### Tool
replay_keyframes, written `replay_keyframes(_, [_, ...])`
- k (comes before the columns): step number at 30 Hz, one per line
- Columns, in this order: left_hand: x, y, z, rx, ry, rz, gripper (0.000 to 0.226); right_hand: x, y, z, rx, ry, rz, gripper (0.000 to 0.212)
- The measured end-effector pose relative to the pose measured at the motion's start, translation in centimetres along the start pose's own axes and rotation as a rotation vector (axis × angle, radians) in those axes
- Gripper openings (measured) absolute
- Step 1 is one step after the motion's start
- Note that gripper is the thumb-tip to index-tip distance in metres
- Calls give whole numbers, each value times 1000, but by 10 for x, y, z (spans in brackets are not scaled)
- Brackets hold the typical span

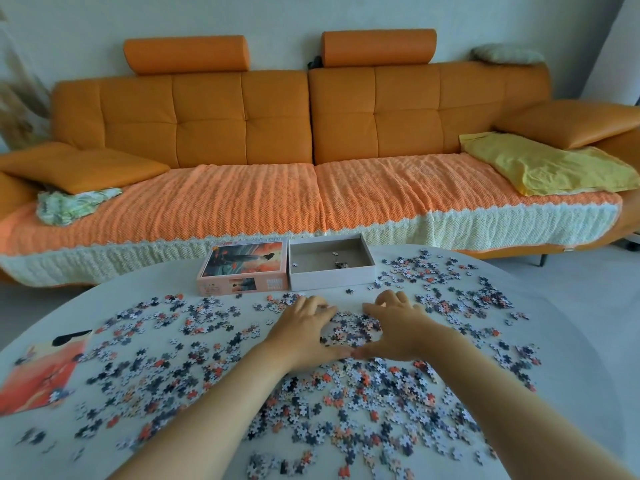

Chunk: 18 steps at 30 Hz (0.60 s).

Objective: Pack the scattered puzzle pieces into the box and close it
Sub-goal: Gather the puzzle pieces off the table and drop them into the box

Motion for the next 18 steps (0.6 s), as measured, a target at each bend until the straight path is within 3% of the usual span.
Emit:
replay_keyframes(3, [2,5,-6,-66,33,11,82,2,-7,1,75,-18,-15,96])
replay_keyframes(7, [7,10,-12,-141,-45,-9,86,5,-18,-3,61,-82,14,96])
replay_keyframes(9, [9,11,-12,-160,-58,-33,76,6,-25,-6,46,-85,11,78])
replay_keyframes(13, [12,13,-15,-240,20,-32,32,11,-36,-12,143,-37,12,27])
replay_keyframes(18, [12,12,-24,-292,153,19,17,23,-36,-13,136,42,19,9])
Point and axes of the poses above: each hand's wrist, its own x-axis towards the middle knuckle, its own z-axis out of the palm, y = z × x, the point moved 3 cm from there along x, towards the middle knuckle, and after that the axes turned 5 degrees about z, right-handed, at the moved point
